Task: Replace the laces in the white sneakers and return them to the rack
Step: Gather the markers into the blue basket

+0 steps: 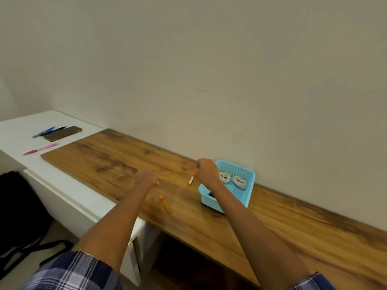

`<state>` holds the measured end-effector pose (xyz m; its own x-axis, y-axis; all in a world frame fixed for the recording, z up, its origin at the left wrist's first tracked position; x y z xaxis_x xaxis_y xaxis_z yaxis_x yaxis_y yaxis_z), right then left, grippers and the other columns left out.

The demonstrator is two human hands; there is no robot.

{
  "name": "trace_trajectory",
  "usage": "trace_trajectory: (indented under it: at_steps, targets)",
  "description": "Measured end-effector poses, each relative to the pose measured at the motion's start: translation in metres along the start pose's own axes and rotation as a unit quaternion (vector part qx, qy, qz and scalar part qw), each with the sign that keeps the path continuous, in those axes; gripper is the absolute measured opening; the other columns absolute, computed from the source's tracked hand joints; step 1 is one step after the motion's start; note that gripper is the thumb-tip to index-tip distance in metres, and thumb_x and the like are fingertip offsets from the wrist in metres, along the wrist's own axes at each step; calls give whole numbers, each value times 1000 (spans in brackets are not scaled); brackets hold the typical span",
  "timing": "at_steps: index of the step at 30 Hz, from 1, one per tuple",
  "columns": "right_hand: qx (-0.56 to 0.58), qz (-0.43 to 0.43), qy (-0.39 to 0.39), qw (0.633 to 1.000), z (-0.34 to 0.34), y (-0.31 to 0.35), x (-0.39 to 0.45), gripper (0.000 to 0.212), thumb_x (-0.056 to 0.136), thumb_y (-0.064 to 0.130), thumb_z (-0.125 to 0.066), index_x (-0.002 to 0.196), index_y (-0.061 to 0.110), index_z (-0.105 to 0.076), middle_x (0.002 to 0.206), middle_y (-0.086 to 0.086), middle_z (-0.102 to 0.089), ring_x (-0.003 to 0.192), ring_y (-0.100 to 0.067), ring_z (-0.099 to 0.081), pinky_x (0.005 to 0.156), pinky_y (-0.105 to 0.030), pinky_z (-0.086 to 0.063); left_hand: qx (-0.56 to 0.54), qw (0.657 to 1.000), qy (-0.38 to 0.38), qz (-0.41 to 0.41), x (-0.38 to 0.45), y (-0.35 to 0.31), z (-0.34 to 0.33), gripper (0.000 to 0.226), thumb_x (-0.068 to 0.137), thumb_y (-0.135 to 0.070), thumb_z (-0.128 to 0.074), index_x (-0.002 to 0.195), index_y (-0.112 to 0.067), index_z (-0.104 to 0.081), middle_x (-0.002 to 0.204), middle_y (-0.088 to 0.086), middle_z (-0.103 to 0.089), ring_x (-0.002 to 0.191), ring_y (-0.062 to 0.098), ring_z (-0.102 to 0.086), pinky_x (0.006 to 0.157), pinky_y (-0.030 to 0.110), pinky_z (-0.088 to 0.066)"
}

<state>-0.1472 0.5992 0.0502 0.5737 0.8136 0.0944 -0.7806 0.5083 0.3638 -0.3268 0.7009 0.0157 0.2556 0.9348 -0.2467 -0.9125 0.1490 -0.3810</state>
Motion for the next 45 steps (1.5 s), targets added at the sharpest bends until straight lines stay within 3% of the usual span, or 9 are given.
trace_trajectory:
  at_steps: [4,7,11,17,23,28,34,37,45]
  targets:
    - [-54,17,86,995,-48,25,-3,13,88,3,-49,77,10,-53,82,-7,-56,85,-23,-58,66,-30,-48,-94,983,146,61,2,26,-44,28,92,-19,-61,69,-7,-50,71,8,-51,54,14,-52,44,22,-49]
    - [-104,9,114,988,-78,24,3,14,93,7,-46,99,4,-58,109,-14,-59,108,-28,-57,89,-34,-48,-126,980,141,56,9,22,-66,33,89,-23,-65,68,-6,-46,68,9,-51,55,15,-52,51,24,-50]
    - [-170,5,123,978,-92,22,16,27,94,9,-42,114,2,-58,120,-15,-60,108,-27,-59,90,-35,-51,-121,979,150,60,25,15,-95,33,85,-27,-69,71,-7,-46,68,7,-53,55,13,-53,63,25,-53]
    - [-218,39,108,969,-103,23,25,24,94,4,-42,115,4,-55,119,-14,-59,110,-28,-55,95,-36,-45,-102,977,171,75,35,11,-103,30,87,-26,-66,74,-10,-45,74,3,-53,57,7,-54,43,19,-44]
    - [-123,49,54,990,-105,31,0,24,94,-6,-41,109,5,-56,115,-12,-59,108,-26,-56,85,-31,-47,-194,968,155,47,30,13,-98,25,83,-10,-70,66,-6,-52,68,8,-56,61,15,-61,52,21,-52]
    - [106,-26,88,990,-97,24,-13,32,90,12,-57,60,11,-47,68,-3,-49,60,-13,-43,49,-19,-33,-391,909,142,-12,21,-1,-83,22,90,3,-56,69,-2,-52,75,13,-57,69,20,-66,58,35,-58]
    - [349,-27,125,928,-32,24,-16,17,82,4,-66,70,13,-58,68,-2,-57,69,-16,-57,66,-28,-49,-492,861,99,-86,-7,-41,-32,21,91,4,-54,71,-3,-53,93,22,-62,69,23,-65,60,29,-58]
    - [367,-29,104,924,1,8,-18,21,82,-1,-64,71,14,-56,70,-5,-59,63,-14,-58,61,-25,-50,-503,849,119,-113,-28,-72,-21,17,91,5,-53,77,-2,-51,81,15,-59,72,26,-62,76,36,-56]
    - [381,-62,119,915,51,-62,-25,18,80,-3,-68,90,8,-58,73,-9,-61,64,-15,-61,55,-21,-52,-486,845,160,-157,-60,-146,-36,15,86,10,-58,100,8,-55,92,23,-61,71,24,-63,63,31,-58]
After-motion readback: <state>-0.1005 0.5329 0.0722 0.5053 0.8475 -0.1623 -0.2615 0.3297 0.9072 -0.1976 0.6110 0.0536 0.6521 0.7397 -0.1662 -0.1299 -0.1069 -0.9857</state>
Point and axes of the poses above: each hand's wrist, its own x-axis towards the middle knuckle, its own z-axis out of the back of the hand, y = z × x, the point moved 8 cm from there along x, towards the middle knuckle
